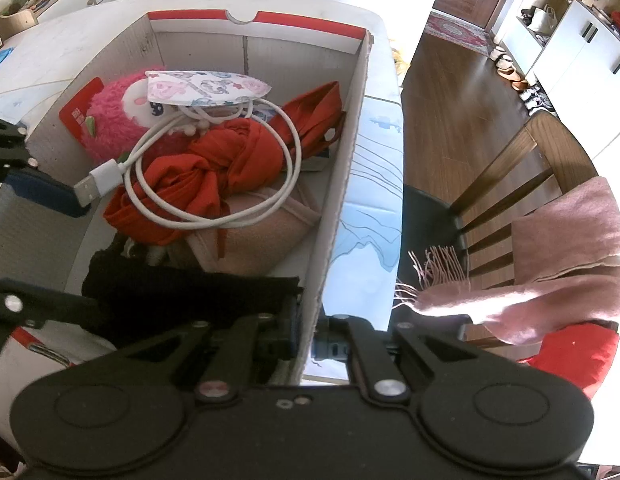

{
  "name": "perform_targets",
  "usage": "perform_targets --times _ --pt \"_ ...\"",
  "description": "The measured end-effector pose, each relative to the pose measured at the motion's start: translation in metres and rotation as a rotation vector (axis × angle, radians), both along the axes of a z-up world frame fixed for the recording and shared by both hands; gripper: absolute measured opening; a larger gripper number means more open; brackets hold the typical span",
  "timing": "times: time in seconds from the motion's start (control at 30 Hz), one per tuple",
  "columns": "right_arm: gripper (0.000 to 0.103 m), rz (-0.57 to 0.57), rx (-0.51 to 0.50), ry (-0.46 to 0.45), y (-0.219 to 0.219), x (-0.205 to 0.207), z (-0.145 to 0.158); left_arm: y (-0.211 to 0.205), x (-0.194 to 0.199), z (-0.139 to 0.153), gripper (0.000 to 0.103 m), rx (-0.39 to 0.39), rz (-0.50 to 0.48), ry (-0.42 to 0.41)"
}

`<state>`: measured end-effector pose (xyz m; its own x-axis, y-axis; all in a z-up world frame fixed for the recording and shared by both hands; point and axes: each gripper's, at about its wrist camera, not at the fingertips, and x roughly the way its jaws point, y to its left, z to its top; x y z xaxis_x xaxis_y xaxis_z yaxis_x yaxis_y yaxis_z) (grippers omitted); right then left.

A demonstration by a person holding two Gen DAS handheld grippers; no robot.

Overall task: Organize objects
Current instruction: 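Lower the glove into the box and open the left gripper, then move the left tool back to the table toward the black USB cable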

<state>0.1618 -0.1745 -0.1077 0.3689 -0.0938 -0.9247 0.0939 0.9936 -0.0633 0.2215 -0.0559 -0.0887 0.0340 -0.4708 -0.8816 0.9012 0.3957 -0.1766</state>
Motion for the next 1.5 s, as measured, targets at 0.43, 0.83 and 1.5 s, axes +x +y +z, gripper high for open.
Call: perform_targets --times 0.43,0.83,1.5 --pt "0.005 0.005 -0.006 0.003 0.001 0.0 0.0 0.054 0.011 0.043 0.066 -0.125 0.124 -0.026" --pt "0.005 0.008 -0.005 0.009 0.001 0.0 0.0 0.123 0.055 0.043 0.076 -0.097 0.364 -0.129" --pt "0.006 0.008 -0.013 0.019 0.001 0.001 -0.001 0.163 0.079 -0.06 0.087 0.142 0.779 0.0"
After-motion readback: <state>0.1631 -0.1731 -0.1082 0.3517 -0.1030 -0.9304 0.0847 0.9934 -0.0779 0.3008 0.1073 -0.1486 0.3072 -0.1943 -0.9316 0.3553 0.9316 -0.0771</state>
